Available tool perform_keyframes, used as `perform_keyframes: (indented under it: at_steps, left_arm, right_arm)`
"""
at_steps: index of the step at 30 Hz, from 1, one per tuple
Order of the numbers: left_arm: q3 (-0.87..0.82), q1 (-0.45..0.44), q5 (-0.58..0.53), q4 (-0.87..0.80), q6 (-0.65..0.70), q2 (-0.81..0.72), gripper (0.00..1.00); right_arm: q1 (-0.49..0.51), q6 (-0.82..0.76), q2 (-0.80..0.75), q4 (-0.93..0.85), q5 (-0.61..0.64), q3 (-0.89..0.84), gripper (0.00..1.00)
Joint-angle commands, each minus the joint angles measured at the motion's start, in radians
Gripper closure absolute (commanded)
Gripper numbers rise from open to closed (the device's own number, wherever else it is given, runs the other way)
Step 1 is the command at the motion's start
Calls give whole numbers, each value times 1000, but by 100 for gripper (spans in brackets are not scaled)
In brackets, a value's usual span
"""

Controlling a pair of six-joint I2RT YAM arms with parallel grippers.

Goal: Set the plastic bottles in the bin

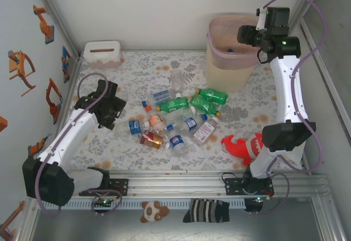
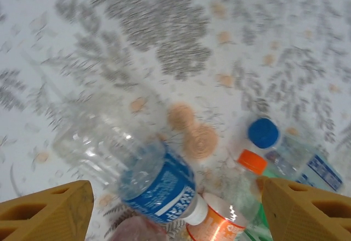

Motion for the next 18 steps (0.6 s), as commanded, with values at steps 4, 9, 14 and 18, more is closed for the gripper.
perform_keyframes:
  at_steps: [4,9,14,18]
  left_arm:
    - [-67,33,201,-114,-315,12,16]
    - [-109,43,219,-84,-388,13,8]
    - [-211,71,294,111,-442,31,2]
    - [-242,91,306,209,-467,77,1]
  right_arm:
    - [-5,22,-57,35,-10,-68,25]
    - [-4,17,-90,39,2,-113,25]
    - [-4,18,-115,41,1,-143,25]
    - [-5,19,-125,38,-1,-149,25]
